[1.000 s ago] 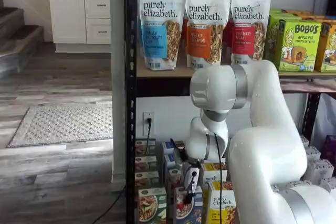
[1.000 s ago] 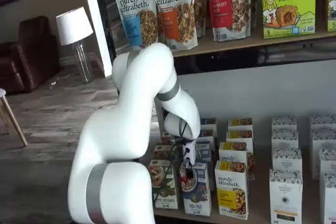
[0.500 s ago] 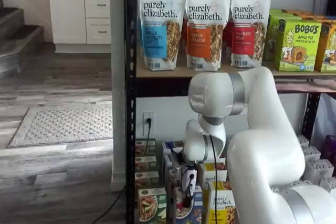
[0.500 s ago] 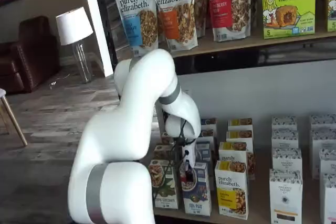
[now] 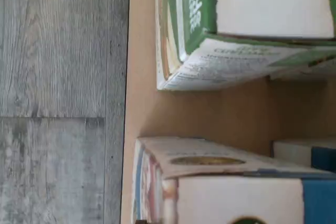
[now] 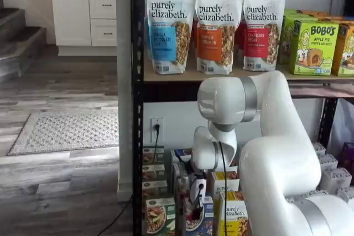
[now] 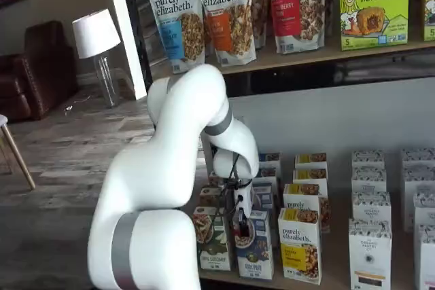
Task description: Pick up the blue and white box that is on the bottom shelf, the second box from the left
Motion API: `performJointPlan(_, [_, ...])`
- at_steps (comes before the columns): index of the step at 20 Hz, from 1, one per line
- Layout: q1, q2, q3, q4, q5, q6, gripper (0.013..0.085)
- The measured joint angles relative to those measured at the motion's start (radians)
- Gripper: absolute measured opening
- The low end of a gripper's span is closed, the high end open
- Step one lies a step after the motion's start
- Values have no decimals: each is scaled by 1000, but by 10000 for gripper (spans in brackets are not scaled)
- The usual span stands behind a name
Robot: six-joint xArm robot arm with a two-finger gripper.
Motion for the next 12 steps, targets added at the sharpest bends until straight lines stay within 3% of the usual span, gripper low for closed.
performJointPlan(12, [-6,-34,34,-30,17,20,850])
